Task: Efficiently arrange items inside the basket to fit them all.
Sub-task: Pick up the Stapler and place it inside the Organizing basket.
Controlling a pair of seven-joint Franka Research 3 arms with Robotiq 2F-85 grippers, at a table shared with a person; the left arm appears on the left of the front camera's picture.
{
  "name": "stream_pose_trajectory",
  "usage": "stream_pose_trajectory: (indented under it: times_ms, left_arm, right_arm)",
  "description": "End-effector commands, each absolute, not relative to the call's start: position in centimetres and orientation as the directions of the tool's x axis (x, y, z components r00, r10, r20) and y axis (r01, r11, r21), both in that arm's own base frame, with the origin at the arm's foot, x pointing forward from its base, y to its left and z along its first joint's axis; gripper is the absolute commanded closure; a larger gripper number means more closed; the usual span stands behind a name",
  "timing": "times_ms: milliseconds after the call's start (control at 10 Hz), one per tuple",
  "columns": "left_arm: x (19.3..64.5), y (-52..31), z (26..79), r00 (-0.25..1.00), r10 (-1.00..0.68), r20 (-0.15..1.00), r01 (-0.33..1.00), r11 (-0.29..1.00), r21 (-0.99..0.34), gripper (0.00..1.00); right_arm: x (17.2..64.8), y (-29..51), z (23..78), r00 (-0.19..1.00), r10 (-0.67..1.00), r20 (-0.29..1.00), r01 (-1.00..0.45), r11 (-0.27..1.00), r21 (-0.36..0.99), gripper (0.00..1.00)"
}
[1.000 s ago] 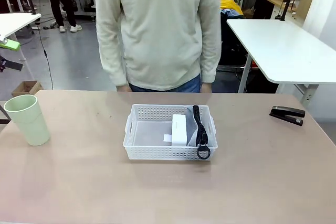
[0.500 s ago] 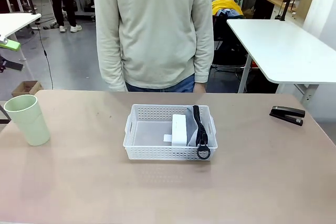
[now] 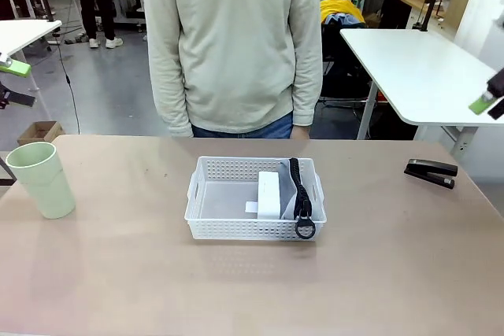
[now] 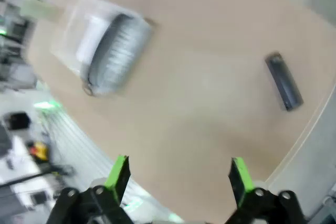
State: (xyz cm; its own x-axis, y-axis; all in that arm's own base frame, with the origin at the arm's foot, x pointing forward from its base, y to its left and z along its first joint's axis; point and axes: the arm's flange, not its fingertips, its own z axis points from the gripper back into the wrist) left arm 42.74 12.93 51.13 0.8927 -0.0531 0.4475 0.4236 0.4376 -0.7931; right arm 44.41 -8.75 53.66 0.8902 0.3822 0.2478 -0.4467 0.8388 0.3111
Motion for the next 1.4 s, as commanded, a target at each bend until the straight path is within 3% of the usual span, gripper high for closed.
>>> stream_pose_trajectory:
  times_ms: [0,200,400,700,900,1300]
  left_arm:
    - [42.5,13.0,51.4,0.89,-0.065,0.452,0.433,0.438,-0.788,0.0]
    - [42.5,13.0,51.4,0.89,-0.065,0.452,0.433,0.438,-0.788,0.0]
    - [42.5,13.0,51.4,0.89,-0.065,0.452,0.433,0.438,-0.788,0.0]
    - [42.5,13.0,51.4,0.89,-0.065,0.452,0.433,0.438,-0.788,0.0]
    - [42.5,13.0,51.4,0.89,-0.065,0.452,0.433,0.438,-0.788,0.0]
    - [42.5,13.0,51.4,0.89,-0.065,0.452,0.433,0.438,-0.788,0.0]
  right_arm:
    - [45.4,-8.6,50.4,0.77,0.601,0.215,-0.598,0.797,-0.083,0.0]
    - [46.5,-8.6,46.4,0.677,0.726,0.119,-0.703,0.686,-0.185,0.0]
    - [47.1,-8.3,48.6,0.731,0.673,0.112,-0.671,0.739,-0.066,0.0]
    - [47.0,-8.2,46.9,0.702,0.706,0.092,-0.697,0.708,-0.11,0.0]
    - [49.6,-7.0,44.9,0.859,0.504,0.092,-0.504,0.863,-0.024,0.0]
    - [53.9,-5.5,40.1,0.895,0.43,0.124,-0.432,0.902,-0.01,0.0]
